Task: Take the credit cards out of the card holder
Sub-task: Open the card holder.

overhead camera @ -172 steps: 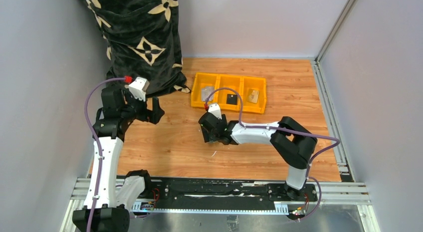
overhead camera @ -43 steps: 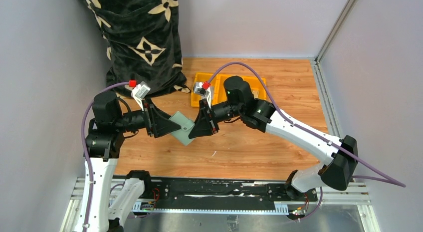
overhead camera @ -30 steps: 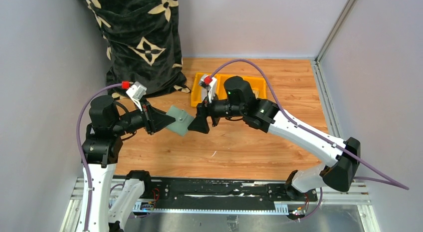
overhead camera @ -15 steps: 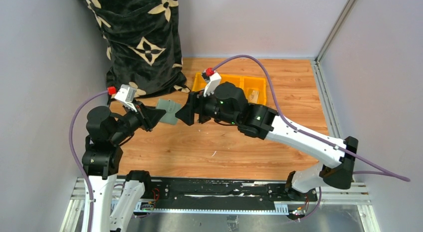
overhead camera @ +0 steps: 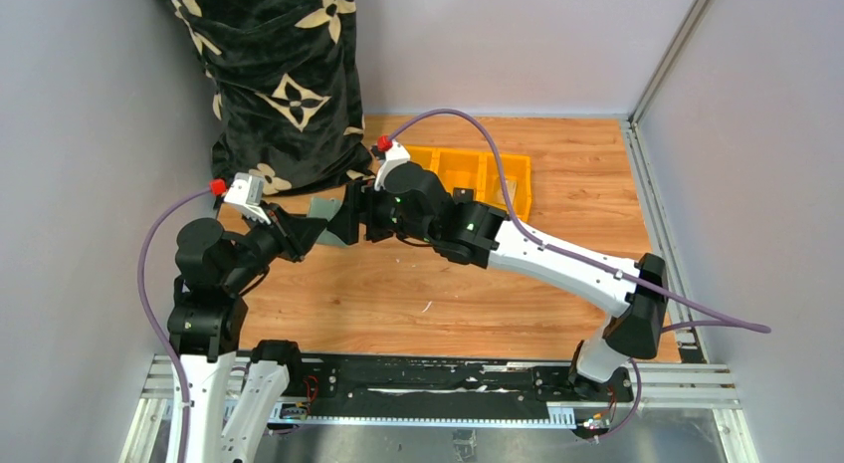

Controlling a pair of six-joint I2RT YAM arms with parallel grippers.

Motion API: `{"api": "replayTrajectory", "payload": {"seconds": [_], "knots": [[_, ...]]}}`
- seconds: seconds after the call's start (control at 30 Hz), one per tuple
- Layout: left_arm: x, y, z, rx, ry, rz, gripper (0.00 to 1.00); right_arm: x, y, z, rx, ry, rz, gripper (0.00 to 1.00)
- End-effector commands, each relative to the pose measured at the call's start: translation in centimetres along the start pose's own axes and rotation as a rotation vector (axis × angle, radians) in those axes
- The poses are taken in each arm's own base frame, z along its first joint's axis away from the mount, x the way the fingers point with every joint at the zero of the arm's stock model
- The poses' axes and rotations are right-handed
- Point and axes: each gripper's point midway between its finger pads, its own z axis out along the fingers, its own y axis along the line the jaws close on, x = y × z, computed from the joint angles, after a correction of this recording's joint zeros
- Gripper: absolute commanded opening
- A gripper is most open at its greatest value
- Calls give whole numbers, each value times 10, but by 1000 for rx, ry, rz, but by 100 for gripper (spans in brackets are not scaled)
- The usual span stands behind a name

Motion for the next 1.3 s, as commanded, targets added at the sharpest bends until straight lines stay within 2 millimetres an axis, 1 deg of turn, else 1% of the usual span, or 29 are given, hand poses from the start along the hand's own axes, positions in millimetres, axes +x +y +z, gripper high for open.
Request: {"api": "replayTrajectory", "payload": {"seconds": [0.0, 0.1, 0.2, 0.3, 0.4, 0.6, 0.63, 0.7, 0.8, 0.93, 1.13, 1.27], "knots": [[-3, -3, 1, 19, -19, -16, 0, -10, 17, 6, -29, -23, 5, 72], [0, -6, 1, 32, -15, -23, 0, -9, 17, 11, -22, -19, 3, 71], [0, -10, -1, 51, -12, -26, 0, -5, 11, 15, 8, -4, 2, 66], [0, -16, -2, 82, -5, -21, 0, -2, 5, 16, 32, 0, 1, 57], [-1, -22, -4, 111, -6, -17, 0, -4, 1, 14, 54, -9, -3, 48], [-10, -33, -6, 157, -22, -18, 0, -5, -11, 10, 112, -20, -21, 37], [-11, -35, -7, 163, -24, -21, 0, -6, -14, 9, 123, -25, -24, 34], [-14, -38, -8, 169, -29, -24, 0, -5, -18, 9, 140, -27, -30, 27], [-16, -40, -8, 177, -31, -24, 0, -6, -21, 7, 155, -32, -41, 19], [-17, -40, -9, 173, -32, -18, 0, -12, -28, 0, 191, -52, -70, 8], [-19, -40, -10, 169, -37, 8, 0, -22, -43, -16, 265, -94, -120, 0], [-19, -36, -10, 153, -40, 36, 0, -23, -48, -26, 274, -103, -135, 0]]}}
